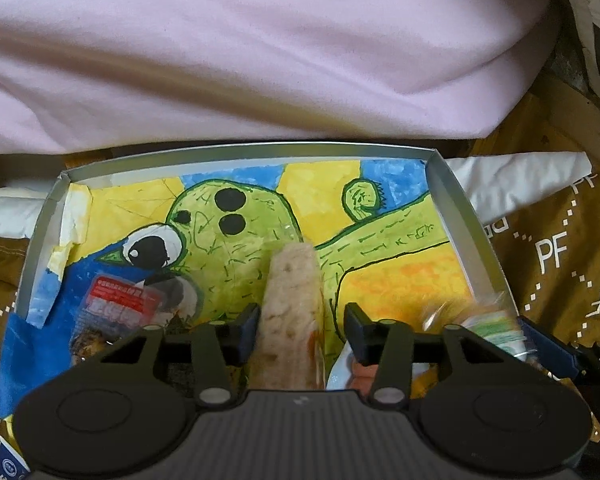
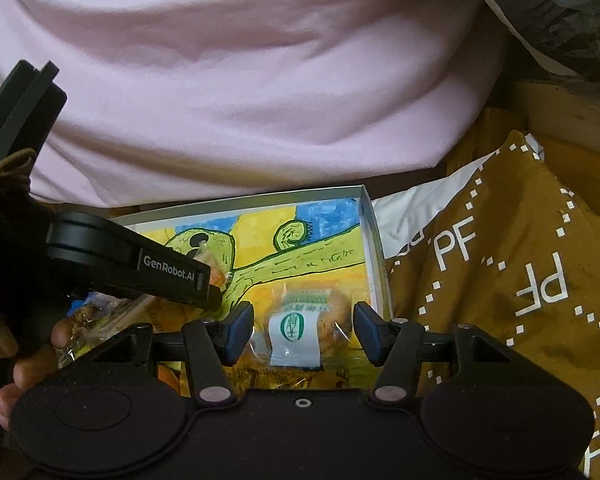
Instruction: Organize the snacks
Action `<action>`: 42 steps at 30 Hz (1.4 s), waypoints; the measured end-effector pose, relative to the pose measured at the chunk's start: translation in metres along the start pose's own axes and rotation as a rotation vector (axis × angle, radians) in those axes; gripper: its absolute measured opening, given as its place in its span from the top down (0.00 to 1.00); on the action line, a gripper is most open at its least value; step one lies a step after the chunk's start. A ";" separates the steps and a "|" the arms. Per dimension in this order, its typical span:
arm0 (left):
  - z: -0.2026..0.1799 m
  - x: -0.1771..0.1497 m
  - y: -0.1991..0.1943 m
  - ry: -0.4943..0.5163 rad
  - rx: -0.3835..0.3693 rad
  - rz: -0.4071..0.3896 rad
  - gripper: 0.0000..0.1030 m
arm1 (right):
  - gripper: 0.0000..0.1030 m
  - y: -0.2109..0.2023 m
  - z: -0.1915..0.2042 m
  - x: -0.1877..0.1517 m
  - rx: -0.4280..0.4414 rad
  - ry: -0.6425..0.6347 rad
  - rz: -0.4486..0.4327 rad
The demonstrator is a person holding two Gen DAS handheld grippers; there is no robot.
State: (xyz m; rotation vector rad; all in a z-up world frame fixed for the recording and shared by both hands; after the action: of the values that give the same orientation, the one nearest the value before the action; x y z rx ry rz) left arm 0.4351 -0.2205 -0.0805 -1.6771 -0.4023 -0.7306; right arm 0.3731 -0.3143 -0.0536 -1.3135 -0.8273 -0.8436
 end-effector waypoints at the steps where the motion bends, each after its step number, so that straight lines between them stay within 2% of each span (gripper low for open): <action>1: 0.000 0.000 -0.002 0.002 0.000 -0.002 0.46 | 0.43 -0.001 0.000 0.001 -0.001 -0.003 -0.006; 6: 0.002 0.003 -0.012 -0.002 0.009 -0.019 0.36 | 0.32 -0.006 0.000 0.004 -0.004 0.010 -0.025; 8: 0.003 0.004 -0.017 -0.005 0.016 -0.033 0.20 | 0.28 -0.010 0.000 0.006 -0.008 0.011 -0.041; 14: 0.008 0.010 -0.044 0.000 0.051 -0.116 0.04 | 0.13 -0.033 -0.002 0.019 -0.031 0.023 -0.120; 21: 0.017 0.018 -0.094 -0.024 0.042 -0.252 0.01 | 0.01 -0.070 0.007 0.030 -0.057 0.008 -0.201; 32: 0.045 0.002 -0.177 -0.043 0.054 -0.432 0.00 | 0.01 -0.131 0.045 0.035 -0.054 0.009 -0.300; 42: 0.085 -0.052 -0.233 -0.060 0.083 -0.445 0.00 | 0.01 -0.190 0.083 0.011 -0.012 0.019 -0.329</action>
State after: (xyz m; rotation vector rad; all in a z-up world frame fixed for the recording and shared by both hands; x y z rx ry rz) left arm 0.2731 -0.0773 0.0507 -1.5483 -0.8546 -0.9731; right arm 0.2075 -0.2451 0.0507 -1.1944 -1.0420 -1.1184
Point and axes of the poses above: each gripper's, at about its wrist camera, not at the fingertips, and y roughly the way its jaws point, z to its left, x to its top, the point moved 6 cm from there along y, roughly the way its jaws point, and after that the axes turned 1 degree about -x, right-handed, at the moved point
